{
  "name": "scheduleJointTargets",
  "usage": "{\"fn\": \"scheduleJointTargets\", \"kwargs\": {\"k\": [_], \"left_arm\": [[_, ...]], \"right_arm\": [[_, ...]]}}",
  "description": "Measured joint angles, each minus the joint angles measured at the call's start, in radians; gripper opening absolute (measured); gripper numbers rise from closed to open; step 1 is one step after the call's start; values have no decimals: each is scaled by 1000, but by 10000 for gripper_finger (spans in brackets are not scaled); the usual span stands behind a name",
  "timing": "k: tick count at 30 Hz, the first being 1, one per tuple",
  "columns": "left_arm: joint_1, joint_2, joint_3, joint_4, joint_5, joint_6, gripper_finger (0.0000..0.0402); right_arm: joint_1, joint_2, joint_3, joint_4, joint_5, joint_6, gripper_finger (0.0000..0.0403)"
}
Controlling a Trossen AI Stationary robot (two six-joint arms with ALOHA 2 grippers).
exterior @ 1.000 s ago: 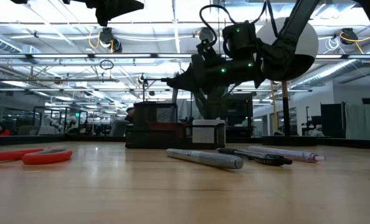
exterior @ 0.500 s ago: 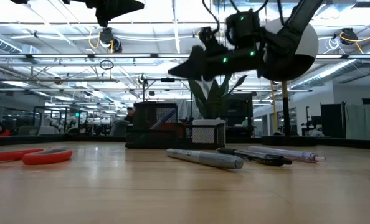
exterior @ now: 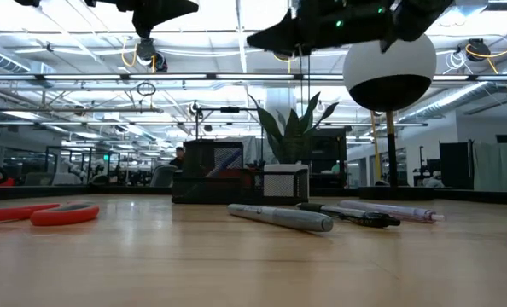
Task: Pick and place office supplies into organizer
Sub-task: Put the purple pen into the black desk organizer
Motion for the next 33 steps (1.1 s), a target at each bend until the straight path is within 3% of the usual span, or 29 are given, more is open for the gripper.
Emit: {"fn": "scheduleJointTargets", "kwargs": {"k": [5, 16, 23, 29, 33], "left_arm": [[-1, 0, 0, -16, 65, 0, 246], [-3, 0, 0, -15, 66, -4, 246], [-2, 0, 0, -15, 66, -4, 246], [-2, 0, 0, -14, 66, -2, 246], [-2, 0, 0, -14, 66, 6, 246]], "right_arm": [[35, -48, 0, -47, 0, -5, 93], [72, -60, 0, -3, -4, -5, 95], [78, -60, 0, -14, -8, 284, 94], [157, -63, -1, -99, -29, 333, 99], [235, -77, 31, -244, 97, 378, 100]]}}
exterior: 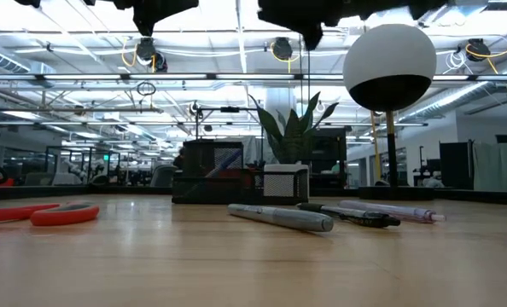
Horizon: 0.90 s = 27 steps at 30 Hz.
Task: Pick and place office supplies into organizer
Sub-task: Put the purple pen into the black desk organizer
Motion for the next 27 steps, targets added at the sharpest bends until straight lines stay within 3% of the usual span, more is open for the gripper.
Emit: {"fn": "scheduleJointTargets", "kwargs": {"k": [4, 8, 13, 18, 27], "left_arm": [[0, 0, 0, 1, 0, 3, 246], [0, 0, 0, 2, -1, 6, 246], [0, -4, 0, 4, -2, 9, 246], [0, -4, 1, 3, -5, 28, 246], [1, -4, 9, 4, -7, 33, 246]], "right_arm": [[86, -2, 129, -302, 219, 49, 100], [155, 3, 256, -512, 341, 156, 100], [195, 4, 382, -771, 380, 334, 100], [211, 11, 418, -931, 394, 469, 100], [206, 137, 472, -1190, 317, 719, 100]]}}
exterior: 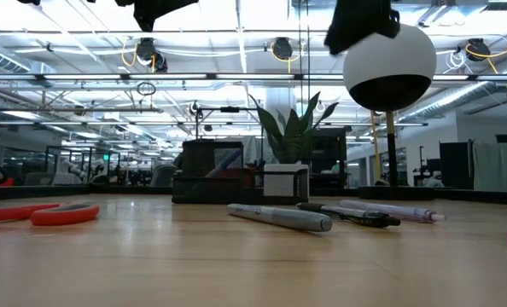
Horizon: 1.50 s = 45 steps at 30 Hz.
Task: Pick and place office supplies into organizer
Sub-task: Put the purple pen into the black desk organizer
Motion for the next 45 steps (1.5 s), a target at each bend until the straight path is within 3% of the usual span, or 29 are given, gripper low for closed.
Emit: {"fn": "scheduleJointTargets", "kwargs": {"k": [9, 13, 20, 34, 45], "left_arm": [[0, 0, 0, 0, -2, 3, 246], [0, 0, 0, 0, -2, 2, 246], [0, 0, 0, -3, -1, 0, 246], [0, 0, 0, -4, -1, -2, 246], [0, 0, 0, -4, -1, -6, 246]], "right_arm": [[-23, 236, 259, -447, -28, 305, 100], [-50, 286, 272, -501, -108, 393, 100], [-86, 324, 213, -455, -184, 425, 100], [-92, 323, 68, -267, -191, 399, 100], [-97, 323, 4, -111, -318, 354, 100]]}}
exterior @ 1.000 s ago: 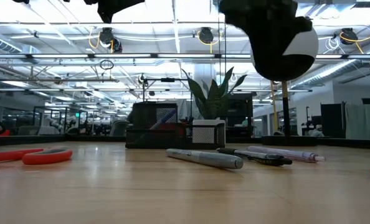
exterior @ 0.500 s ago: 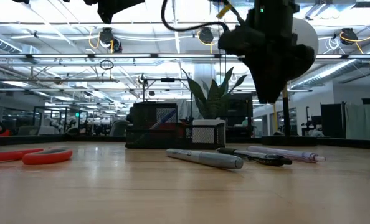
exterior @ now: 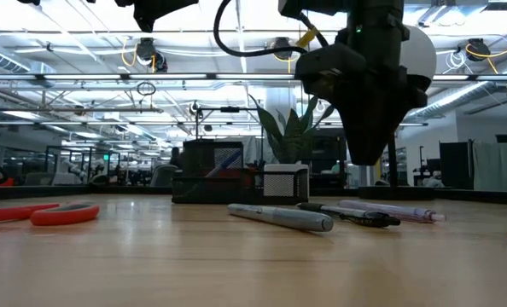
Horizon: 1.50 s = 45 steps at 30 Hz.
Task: Pick and place office supplies into organizer
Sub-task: Put the purple pen into the black desk organizer
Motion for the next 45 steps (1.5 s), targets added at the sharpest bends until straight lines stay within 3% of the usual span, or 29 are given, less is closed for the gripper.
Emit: {"fn": "scheduleJointTargets", "kwargs": {"k": [12, 18, 39, 45], "left_arm": [[0, 0, 0, 0, 0, -5, 246], [0, 0, 0, 0, 0, -8, 246], [0, 0, 0, -6, 0, -22, 246], [0, 0, 0, -6, 0, -22, 246]], "right_arm": [[-40, 0, -1, 1, -51, -170, 100], [-55, 0, -1, 21, -128, -115, 100], [-85, 0, -1, 11, -149, -137, 101], [-86, 0, -1, 13, -153, -138, 124]]}}
